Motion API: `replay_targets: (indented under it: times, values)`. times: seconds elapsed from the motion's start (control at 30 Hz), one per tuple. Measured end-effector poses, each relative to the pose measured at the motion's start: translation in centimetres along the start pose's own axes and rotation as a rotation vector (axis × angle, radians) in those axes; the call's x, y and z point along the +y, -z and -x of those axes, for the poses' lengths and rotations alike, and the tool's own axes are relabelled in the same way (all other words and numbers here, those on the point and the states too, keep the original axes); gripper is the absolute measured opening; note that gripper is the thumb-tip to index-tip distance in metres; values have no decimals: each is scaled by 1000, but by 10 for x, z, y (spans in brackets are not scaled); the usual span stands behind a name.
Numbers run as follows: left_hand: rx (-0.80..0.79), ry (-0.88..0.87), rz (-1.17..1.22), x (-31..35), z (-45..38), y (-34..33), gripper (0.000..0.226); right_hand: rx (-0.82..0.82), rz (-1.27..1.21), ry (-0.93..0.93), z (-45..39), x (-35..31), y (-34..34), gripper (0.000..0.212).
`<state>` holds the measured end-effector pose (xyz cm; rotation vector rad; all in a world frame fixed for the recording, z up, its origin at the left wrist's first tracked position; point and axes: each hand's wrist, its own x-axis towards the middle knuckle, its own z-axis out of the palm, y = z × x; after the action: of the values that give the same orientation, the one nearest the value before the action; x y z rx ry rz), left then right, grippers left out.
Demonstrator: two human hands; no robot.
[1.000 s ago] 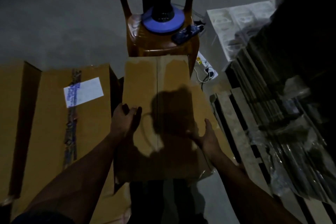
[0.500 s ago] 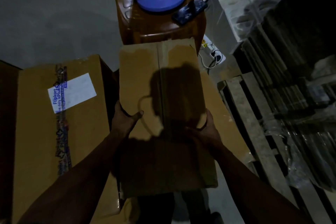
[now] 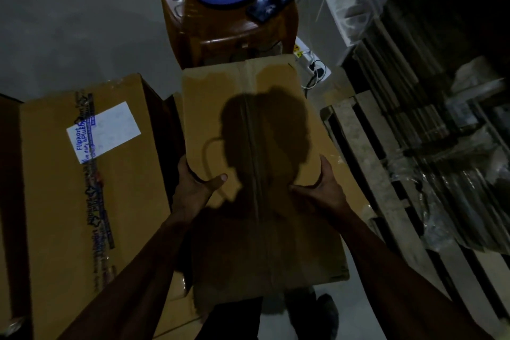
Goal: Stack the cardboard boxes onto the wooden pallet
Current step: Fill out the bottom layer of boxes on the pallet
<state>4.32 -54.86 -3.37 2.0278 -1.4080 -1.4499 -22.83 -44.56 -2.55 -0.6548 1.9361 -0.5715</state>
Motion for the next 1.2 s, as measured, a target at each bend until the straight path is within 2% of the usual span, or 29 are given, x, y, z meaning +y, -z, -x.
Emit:
replay_targets:
  times: [0.23, 0.37, 0.57, 0.83, 1.03, 1.1, 1.2]
  values:
    - [-58, -12, -120, 39, 88, -9, 127, 39, -28, -19, 87, 21, 54, 121]
    - [-105, -131, -92, 53, 141, -14, 102, 116, -56, 39, 144, 35, 90, 112]
    - [-108, -262, 60, 74, 248, -29, 97, 200, -148, 102, 226, 67, 142, 108]
    - [-137, -414, -70, 114, 353, -42, 96, 325, -178, 142, 347, 98, 200, 105]
    - [-279, -634, -104, 134, 404, -48, 95, 443, -301, 129, 425, 123, 212, 96]
    - [-326, -648, -130, 138, 412, -50, 99, 503, -321, 105, 446, 131, 206, 101]
    - [-361, -662, -293, 139, 425, -53, 111, 614, -379, 60, 481, 144, 187, 109]
